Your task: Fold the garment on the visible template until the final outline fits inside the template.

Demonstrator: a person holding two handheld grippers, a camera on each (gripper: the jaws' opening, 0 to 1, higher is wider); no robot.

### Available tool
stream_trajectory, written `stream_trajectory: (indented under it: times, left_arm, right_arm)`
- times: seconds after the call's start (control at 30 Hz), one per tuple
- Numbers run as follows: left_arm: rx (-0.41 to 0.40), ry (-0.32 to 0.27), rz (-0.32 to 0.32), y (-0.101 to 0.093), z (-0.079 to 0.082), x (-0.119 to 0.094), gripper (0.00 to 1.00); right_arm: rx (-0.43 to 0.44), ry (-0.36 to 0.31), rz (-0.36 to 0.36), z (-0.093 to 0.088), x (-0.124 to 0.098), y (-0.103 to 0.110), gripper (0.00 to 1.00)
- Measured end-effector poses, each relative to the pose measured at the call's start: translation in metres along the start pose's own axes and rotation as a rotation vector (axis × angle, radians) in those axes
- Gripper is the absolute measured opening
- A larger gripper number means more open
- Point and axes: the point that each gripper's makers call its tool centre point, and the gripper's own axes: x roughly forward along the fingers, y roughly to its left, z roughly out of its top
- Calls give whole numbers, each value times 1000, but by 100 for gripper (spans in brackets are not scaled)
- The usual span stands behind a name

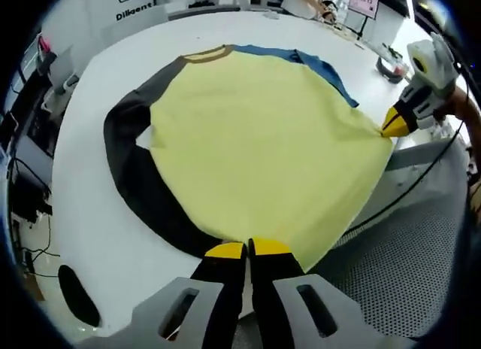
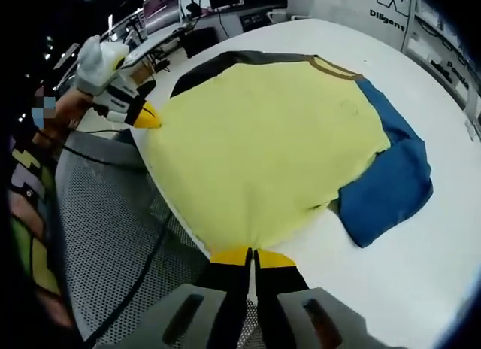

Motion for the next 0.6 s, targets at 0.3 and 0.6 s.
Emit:
stream_trajectory:
  times: [0.3,0.6]
  left_arm:
    - [123,136,90,9,-18,10,0]
    - [161,223,125,16,-35,18,0]
  right_arm:
    - [7,200,115,-35,15,21,0]
    - [15,340,185,-58,31,37,0]
